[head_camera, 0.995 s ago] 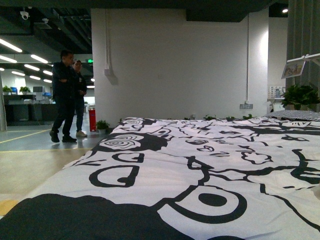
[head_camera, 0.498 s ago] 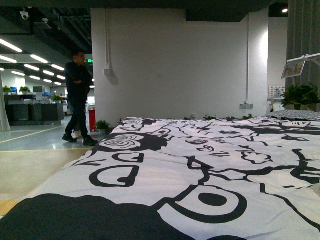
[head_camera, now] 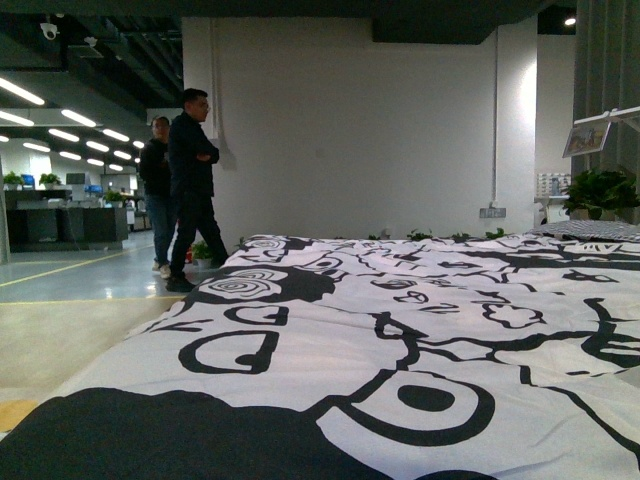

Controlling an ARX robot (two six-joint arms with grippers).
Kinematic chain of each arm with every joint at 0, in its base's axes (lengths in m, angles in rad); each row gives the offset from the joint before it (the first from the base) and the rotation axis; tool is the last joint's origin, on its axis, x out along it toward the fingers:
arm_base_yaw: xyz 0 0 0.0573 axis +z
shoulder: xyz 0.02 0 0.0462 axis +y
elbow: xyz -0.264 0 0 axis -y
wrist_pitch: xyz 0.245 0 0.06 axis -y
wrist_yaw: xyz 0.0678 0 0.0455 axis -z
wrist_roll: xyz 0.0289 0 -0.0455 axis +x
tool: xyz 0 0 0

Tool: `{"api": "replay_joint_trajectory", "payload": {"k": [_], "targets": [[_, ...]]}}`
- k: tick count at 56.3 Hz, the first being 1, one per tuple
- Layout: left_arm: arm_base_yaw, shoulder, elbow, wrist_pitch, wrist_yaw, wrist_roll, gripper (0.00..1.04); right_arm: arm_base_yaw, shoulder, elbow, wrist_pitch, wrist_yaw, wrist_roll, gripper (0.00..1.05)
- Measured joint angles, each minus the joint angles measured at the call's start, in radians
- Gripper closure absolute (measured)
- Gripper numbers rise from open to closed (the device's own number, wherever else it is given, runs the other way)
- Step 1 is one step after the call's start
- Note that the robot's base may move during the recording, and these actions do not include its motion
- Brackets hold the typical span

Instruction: Put away toys

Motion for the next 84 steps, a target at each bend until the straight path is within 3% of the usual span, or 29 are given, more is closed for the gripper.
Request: {"api": "replay_joint_trajectory", "payload": {"k": [84], "targets": [[0.001, 0.0, 0.0, 0.0, -0.003, 0.0, 0.06, 0.002, 0.001, -0.002, -0.006, 0.007, 0.0, 0.98]]}}
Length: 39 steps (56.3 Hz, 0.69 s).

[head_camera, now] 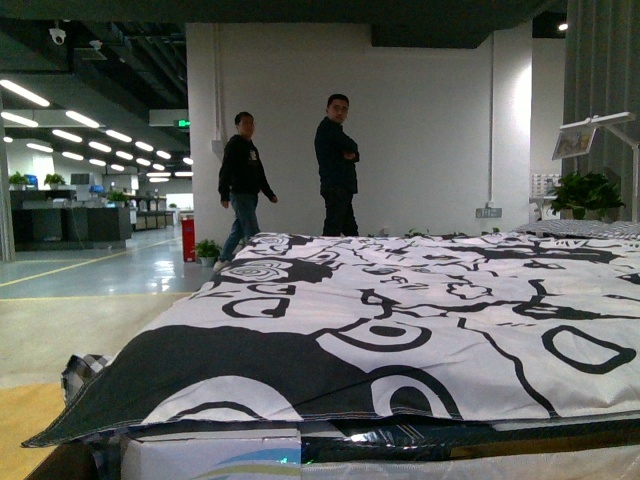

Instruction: Put away toys

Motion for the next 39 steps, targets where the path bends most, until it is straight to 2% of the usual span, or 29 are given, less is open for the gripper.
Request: {"api": "replay_joint_trajectory", "payload": {"k": [39], "targets": [[-0.001, 0.001, 0.0, 0.0, 0.003, 0.0, 0.06, 0.0, 0.002, 0.0, -0.001, 0.005, 0.0, 0.98]]}}
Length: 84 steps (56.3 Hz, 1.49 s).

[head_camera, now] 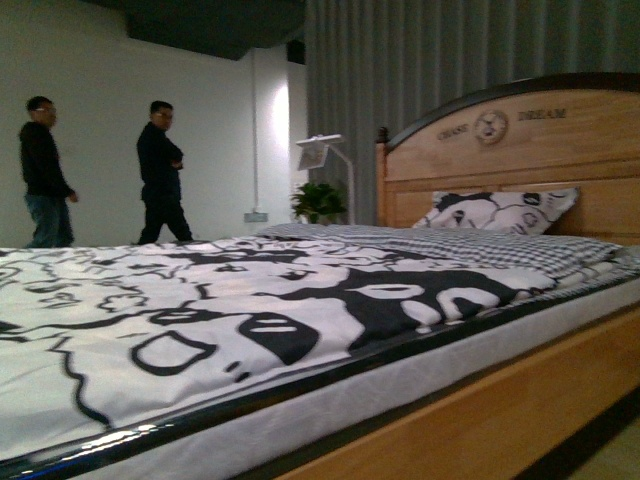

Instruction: Put away toys

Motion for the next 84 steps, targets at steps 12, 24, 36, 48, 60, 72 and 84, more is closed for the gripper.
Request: {"api": "replay_joint_trajectory", "payload": {"k": [12, 24, 36, 48, 60, 72, 84], "targets": [[0.0, 0.0, 0.0, 0.0, 0.0, 0.0, 0.06, 0.0, 0.0, 0.0, 0.0, -0.003, 0.0, 0.98], [0.0, 0.0, 0.0, 0.0, 0.0, 0.0, 0.06, 0.0, 0.0, 0.0, 0.0, 0.0, 0.0, 0.98], [0.0, 0.0, 0.0, 0.0, 0.0, 0.0, 0.06, 0.0, 0.0, 0.0, 0.0, -0.001, 0.0, 0.98], [0.0, 0.0, 0.0, 0.0, -0.001, 0.0, 0.06, 0.0, 0.0, 0.0, 0.0, -0.002, 0.0, 0.98], [-0.001, 0.001, 0.0, 0.0, 0.007, 0.0, 0.06, 0.0, 0.0, 0.0, 0.0, 0.008, 0.0, 0.98], [0.0, 0.001, 0.0, 0.0, 0.002, 0.0, 0.06, 0.0, 0.0, 0.0, 0.0, 0.003, 0.0, 0.98], [0.0, 0.001, 0.0, 0.0, 0.002, 0.0, 0.06, 0.0, 0.0, 0.0, 0.0, -0.004, 0.0, 0.98]]}}
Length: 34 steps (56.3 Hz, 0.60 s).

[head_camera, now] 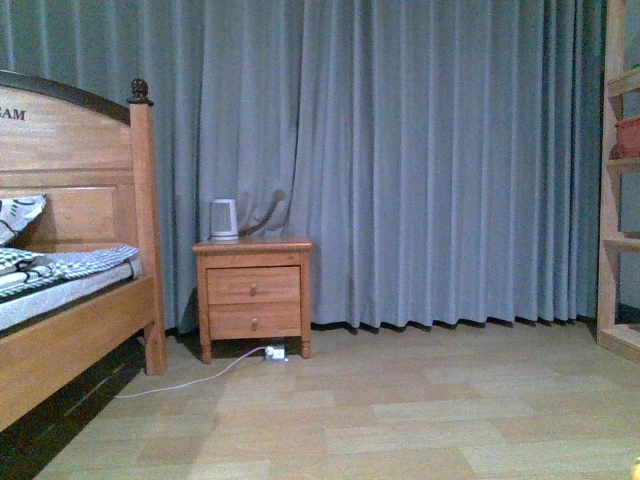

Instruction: Put away toys

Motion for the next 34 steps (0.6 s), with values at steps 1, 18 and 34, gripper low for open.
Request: {"api": "replay_joint_trajectory", "payload": {"k": [1, 18, 34], "targets": [[0.0, 0.0, 0.0, 0.0, 0.0, 0.0, 0.06, 0.0, 0.0, 0.0, 0.0, 0.0, 0.0, 0.98], [0.0, 0.0, 0.0, 0.0, 0.0, 0.0, 0.06, 0.0, 0.0, 0.0, 0.0, 0.001, 0.0, 0.98], [0.0, 0.0, 0.0, 0.0, 0.0, 0.0, 0.06, 0.0, 0.0, 0.0, 0.0, 0.0, 0.0, 0.98]]}}
